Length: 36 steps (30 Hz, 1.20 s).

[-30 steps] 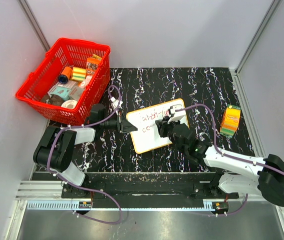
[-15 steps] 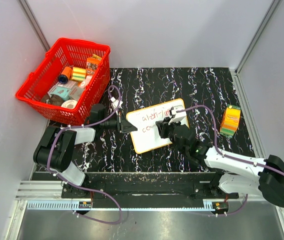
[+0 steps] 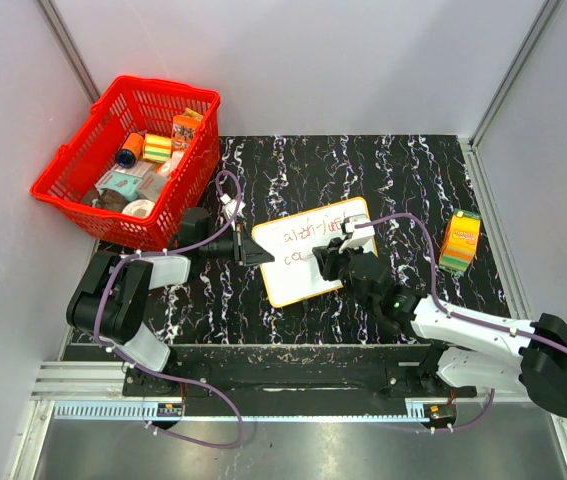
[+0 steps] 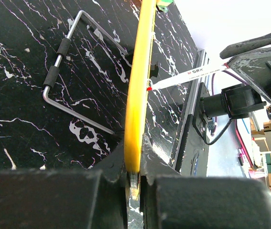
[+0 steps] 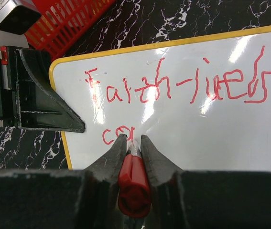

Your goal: Write a sentence on the whiteboard

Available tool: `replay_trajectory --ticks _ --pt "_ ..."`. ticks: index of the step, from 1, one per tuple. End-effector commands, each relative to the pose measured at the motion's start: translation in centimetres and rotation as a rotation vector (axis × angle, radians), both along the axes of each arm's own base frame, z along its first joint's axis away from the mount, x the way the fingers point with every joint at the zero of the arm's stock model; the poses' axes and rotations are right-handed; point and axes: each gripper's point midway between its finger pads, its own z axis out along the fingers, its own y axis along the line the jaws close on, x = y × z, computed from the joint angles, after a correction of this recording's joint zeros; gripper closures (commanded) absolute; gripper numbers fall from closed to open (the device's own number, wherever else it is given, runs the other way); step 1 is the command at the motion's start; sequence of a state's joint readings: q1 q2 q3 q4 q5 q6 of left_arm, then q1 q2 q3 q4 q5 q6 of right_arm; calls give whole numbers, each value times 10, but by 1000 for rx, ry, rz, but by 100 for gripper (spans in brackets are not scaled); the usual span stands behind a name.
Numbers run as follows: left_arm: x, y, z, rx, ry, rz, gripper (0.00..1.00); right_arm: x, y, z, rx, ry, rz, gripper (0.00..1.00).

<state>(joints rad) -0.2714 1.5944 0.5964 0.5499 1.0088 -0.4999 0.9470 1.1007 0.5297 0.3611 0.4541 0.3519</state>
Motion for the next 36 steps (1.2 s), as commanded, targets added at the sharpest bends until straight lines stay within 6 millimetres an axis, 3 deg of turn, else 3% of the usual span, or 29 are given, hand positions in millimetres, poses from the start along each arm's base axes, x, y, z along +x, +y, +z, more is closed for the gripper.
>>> replay_trajectory --ticks 1,21,36 --pt "15 10 -27 106 -55 63 100 2 -13 -9 -41 15 -50 100" --pt "15 9 -26 105 -57 60 100 22 -9 26 -34 -61 -115 100" --pt "15 9 -26 106 -57 61 100 12 -12 6 -51 -11 -81 100"
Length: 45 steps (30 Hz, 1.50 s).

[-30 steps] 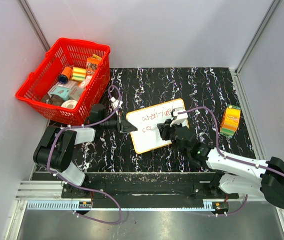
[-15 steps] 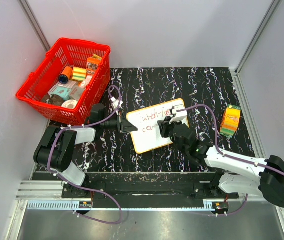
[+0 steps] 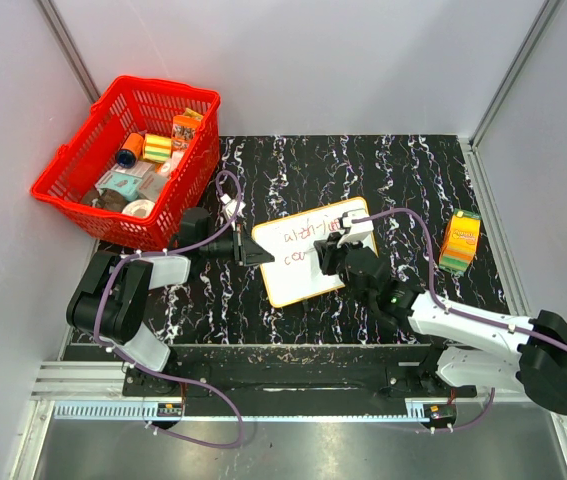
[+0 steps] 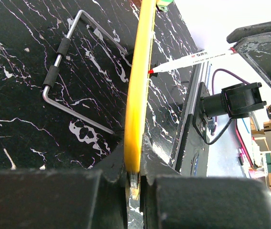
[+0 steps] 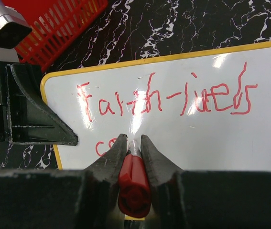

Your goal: Write a sentence on the whiteboard

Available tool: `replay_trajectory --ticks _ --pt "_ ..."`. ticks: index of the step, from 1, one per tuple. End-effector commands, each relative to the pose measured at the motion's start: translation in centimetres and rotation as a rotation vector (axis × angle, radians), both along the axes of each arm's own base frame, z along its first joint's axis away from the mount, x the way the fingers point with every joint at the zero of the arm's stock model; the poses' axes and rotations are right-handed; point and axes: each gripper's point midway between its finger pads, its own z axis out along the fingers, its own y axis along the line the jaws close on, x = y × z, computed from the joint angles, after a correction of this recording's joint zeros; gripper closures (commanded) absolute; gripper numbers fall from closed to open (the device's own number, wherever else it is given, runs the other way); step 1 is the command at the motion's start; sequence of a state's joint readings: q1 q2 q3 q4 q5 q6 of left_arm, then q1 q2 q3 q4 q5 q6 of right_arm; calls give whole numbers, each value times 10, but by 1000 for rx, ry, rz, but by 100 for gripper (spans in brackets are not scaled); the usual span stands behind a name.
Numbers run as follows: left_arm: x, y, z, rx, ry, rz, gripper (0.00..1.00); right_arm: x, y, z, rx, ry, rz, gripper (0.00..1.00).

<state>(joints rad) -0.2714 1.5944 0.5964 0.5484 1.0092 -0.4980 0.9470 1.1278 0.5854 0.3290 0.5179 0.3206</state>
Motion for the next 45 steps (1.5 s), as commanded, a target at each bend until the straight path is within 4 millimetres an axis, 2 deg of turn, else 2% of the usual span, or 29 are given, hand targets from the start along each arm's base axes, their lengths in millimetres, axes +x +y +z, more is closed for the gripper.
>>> replay_trajectory --ticks 1,13,21,27,31,36,45 --pt "15 9 -26 105 -55 61 100 0 -9 -7 -17 18 -23 100" --pt "16 9 -26 106 -57 63 100 -6 -10 -19 -24 53 -11 100" --pt "15 9 -27 106 -57 60 100 -7 -12 -16 -35 50 -11 100" --pt "16 9 -27 109 -57 62 100 -8 -14 -4 -17 29 -9 100" --pt "16 9 -27 110 -58 63 100 -10 -20 22 34 -25 -15 100" --pt "16 9 -27 113 -59 62 100 -5 -23 42 35 -73 -38 100" --pt "15 9 -27 115 -57 61 100 7 -8 34 0 -62 -32 100"
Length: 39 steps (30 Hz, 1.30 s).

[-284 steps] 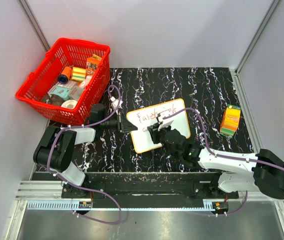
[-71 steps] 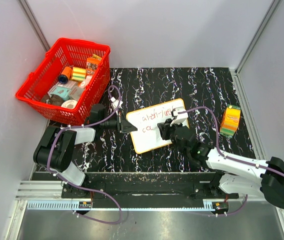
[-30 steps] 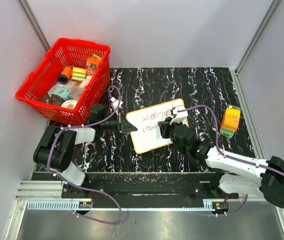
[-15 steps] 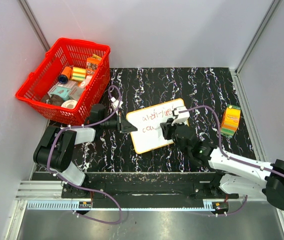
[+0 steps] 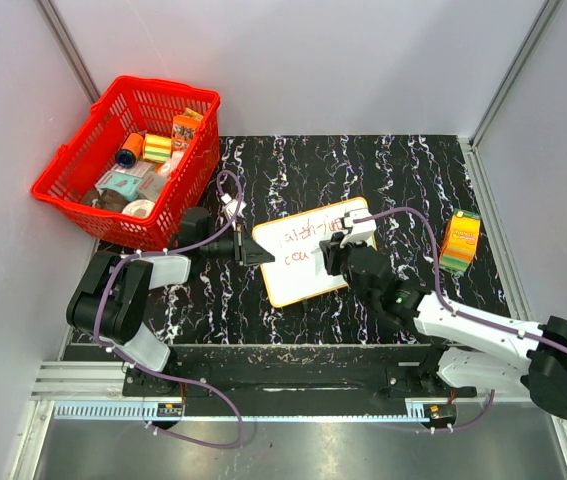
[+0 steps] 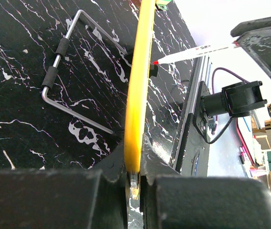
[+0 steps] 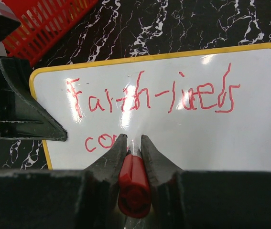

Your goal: Write a sentence on the whiteboard

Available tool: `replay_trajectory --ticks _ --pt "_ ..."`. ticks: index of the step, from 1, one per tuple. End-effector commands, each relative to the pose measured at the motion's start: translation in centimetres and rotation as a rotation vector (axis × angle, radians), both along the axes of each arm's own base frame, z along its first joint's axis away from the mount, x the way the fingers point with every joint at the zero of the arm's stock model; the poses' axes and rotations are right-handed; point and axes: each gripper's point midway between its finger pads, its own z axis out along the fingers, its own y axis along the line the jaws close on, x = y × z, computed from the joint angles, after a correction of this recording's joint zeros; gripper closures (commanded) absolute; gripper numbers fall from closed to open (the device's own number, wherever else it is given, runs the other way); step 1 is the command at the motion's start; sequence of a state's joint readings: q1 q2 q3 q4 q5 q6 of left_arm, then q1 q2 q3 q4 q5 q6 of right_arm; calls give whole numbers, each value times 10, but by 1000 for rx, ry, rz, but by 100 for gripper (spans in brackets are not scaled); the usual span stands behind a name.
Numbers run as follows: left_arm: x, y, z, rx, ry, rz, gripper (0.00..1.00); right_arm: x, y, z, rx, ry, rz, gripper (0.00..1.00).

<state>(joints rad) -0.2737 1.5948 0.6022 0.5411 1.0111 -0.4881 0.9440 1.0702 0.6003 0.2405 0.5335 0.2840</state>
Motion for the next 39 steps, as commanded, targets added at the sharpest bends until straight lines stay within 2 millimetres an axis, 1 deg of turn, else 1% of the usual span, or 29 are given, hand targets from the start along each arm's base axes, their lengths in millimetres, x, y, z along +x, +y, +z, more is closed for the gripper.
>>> replay_trajectory --ticks 1,5,7,16,22,25,30,39 --pt "15 10 -28 114 -51 68 100 10 5 28 55 -57 -17 100" --pt "15 10 -28 113 -50 67 100 8 4 38 78 -78 -10 100" --pt "15 10 -28 113 -50 67 100 8 3 40 78 -85 -8 100" --pt "15 10 -29 116 -51 65 100 13 8 36 73 -81 -14 100" --pt "14 9 -28 115 -52 64 100 15 12 29 59 -70 -11 100" --pt "14 9 -28 115 -54 64 100 14 11 22 53 -56 -11 100" --pt "14 9 -28 115 -53 62 100 9 8 11 43 -29 -6 100" --pt "15 9 -29 117 -52 63 100 2 3 0 40 3 4 100"
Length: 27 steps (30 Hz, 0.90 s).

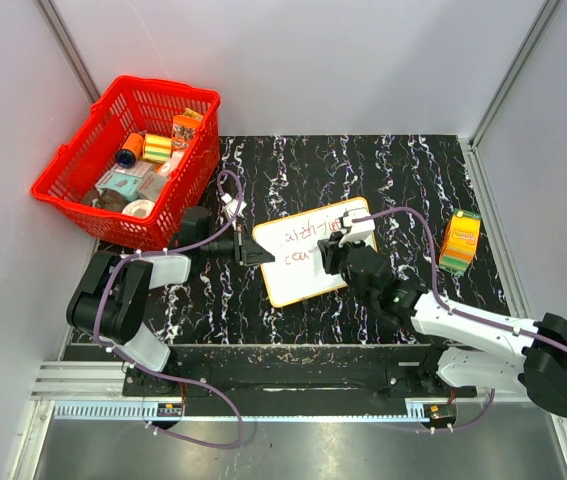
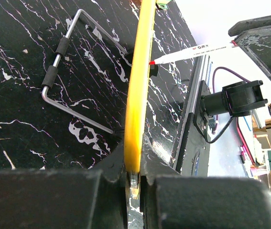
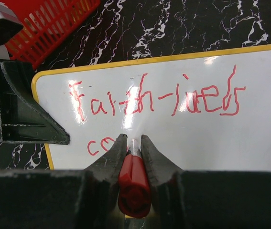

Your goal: Write a sentence on the whiteboard

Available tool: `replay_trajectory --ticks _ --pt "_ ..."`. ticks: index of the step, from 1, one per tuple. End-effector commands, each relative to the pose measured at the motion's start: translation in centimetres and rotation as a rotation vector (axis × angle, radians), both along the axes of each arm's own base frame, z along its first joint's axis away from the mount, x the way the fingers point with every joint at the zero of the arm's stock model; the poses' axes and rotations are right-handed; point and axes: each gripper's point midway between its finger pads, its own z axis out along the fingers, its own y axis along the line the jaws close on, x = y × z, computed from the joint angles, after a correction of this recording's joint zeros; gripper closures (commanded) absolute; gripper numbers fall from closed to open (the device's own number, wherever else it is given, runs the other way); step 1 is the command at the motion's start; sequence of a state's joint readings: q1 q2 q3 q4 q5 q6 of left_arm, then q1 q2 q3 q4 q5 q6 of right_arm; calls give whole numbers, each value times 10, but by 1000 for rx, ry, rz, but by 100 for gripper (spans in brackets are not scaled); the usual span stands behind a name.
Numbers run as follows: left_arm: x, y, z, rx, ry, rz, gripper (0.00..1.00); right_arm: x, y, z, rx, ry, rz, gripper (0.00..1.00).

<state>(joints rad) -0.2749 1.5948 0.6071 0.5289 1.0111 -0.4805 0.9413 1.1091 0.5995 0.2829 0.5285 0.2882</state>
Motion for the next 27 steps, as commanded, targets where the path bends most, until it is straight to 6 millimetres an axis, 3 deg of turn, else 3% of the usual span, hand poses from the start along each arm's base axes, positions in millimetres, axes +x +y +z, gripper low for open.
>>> replay_trajectory --ticks 1,14,27 --pt "15 9 -28 113 -52 65 100 -3 -3 5 34 3 5 100" --pt "14 8 -28 114 -51 64 100 -9 -8 -12 28 44 3 100" --pt "14 9 -28 114 -52 64 100 4 -7 13 29 -23 -37 100"
